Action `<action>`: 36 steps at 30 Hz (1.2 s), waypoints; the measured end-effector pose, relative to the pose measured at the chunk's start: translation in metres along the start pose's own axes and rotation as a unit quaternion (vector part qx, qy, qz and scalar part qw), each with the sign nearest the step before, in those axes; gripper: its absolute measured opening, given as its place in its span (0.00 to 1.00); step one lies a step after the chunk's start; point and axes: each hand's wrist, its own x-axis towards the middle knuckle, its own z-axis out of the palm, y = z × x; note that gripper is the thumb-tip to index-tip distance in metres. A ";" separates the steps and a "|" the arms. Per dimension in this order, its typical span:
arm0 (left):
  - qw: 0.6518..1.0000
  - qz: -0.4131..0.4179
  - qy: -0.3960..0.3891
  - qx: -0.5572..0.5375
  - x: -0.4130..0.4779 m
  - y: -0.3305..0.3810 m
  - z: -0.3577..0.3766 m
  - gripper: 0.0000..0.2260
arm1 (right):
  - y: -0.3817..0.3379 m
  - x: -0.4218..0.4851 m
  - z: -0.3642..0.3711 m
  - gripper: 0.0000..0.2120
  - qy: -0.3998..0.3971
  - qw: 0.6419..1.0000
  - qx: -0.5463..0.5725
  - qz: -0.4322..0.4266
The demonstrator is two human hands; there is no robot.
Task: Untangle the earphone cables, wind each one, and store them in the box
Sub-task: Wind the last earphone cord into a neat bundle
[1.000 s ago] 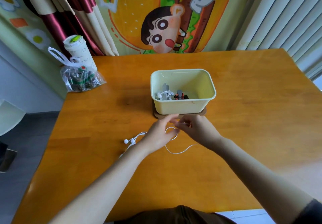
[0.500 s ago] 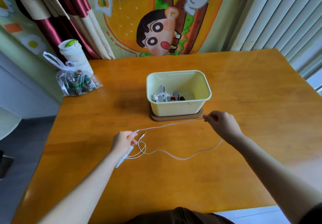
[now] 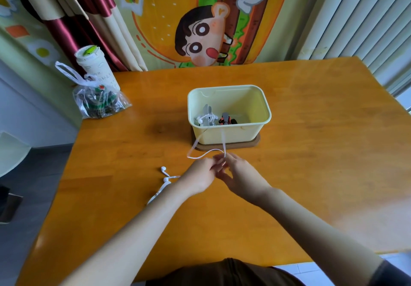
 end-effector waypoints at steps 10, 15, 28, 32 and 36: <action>0.993 -0.040 -0.070 0.083 -0.006 -0.005 0.004 0.15 | 0.005 -0.005 0.004 0.07 0.044 0.998 -0.018 -0.029; 0.997 -0.031 -0.038 0.058 -0.008 -0.016 0.001 0.12 | 0.010 -0.004 0.006 0.14 -0.022 0.999 -0.036 -0.010; 0.995 -0.090 0.029 0.037 -0.017 -0.070 -0.008 0.11 | 0.085 -0.012 -0.010 0.11 0.037 0.956 -0.097 0.275; 0.995 -0.074 0.046 0.048 -0.016 -0.076 -0.005 0.14 | 0.089 -0.020 -0.007 0.12 -0.027 0.935 -0.199 0.294; 0.999 -0.012 0.028 0.035 -0.015 -0.047 0.003 0.11 | 0.048 -0.013 0.009 0.27 -0.047 0.986 -0.116 0.112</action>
